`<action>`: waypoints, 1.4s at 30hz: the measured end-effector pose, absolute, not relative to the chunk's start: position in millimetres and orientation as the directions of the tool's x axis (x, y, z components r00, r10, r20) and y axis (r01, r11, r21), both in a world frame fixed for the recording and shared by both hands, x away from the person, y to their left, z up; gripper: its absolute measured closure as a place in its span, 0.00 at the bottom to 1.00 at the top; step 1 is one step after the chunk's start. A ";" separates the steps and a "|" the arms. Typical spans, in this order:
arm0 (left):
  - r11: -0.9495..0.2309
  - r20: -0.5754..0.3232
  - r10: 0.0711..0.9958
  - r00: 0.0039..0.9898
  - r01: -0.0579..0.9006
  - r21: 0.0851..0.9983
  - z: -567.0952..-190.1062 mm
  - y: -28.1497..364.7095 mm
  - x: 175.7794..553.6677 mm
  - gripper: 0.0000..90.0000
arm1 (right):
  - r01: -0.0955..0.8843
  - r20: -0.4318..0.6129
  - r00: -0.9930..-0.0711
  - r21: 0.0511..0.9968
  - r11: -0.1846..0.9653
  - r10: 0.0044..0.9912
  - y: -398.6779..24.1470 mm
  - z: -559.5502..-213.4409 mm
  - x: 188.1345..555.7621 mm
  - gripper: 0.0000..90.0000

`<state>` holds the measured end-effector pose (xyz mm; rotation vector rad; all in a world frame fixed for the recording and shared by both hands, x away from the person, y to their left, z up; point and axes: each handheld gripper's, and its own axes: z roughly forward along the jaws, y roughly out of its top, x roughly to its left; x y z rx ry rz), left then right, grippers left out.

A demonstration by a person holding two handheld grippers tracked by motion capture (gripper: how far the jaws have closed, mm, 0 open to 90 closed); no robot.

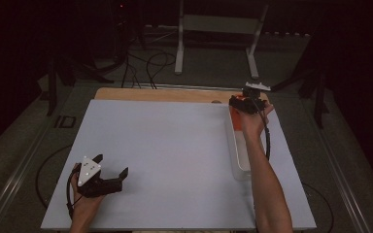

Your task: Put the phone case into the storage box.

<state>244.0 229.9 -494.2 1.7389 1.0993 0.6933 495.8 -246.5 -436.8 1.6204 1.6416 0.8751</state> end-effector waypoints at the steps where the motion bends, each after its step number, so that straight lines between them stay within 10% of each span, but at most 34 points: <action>1: -0.164 -0.017 0.898 0.439 0.371 0.914 -494.2 230.0 243.9 0.00 | 0.557 0.000 -0.012 0.831 0.007 1.000 -246.5 -436.8 496.0 0.17; 42: -0.164 -0.016 0.900 0.436 0.371 0.914 -494.2 230.1 243.1 0.00 | 0.533 -0.003 -0.063 0.845 0.036 0.998 -244.7 -438.6 497.0 0.09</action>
